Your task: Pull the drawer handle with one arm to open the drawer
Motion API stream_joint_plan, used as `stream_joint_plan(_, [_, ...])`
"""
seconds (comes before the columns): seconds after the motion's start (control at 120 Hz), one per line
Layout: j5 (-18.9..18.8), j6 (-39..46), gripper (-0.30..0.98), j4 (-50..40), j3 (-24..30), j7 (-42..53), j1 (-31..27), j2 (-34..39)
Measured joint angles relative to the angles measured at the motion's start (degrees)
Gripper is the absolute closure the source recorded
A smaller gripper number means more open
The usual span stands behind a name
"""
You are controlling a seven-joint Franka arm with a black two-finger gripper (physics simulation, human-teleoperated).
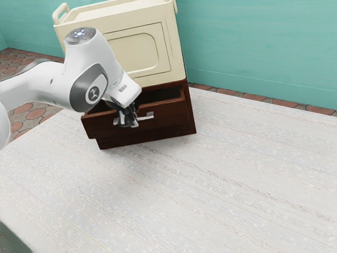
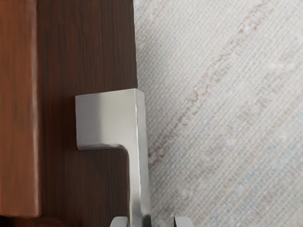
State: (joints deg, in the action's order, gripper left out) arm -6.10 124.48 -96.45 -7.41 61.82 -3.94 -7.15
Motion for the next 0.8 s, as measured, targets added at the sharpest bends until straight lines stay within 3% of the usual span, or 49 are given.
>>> stream_joint_plan(0.8, [-0.1, 0.0, 0.64, -8.8, 1.8, -2.0, -0.9, 7.6])
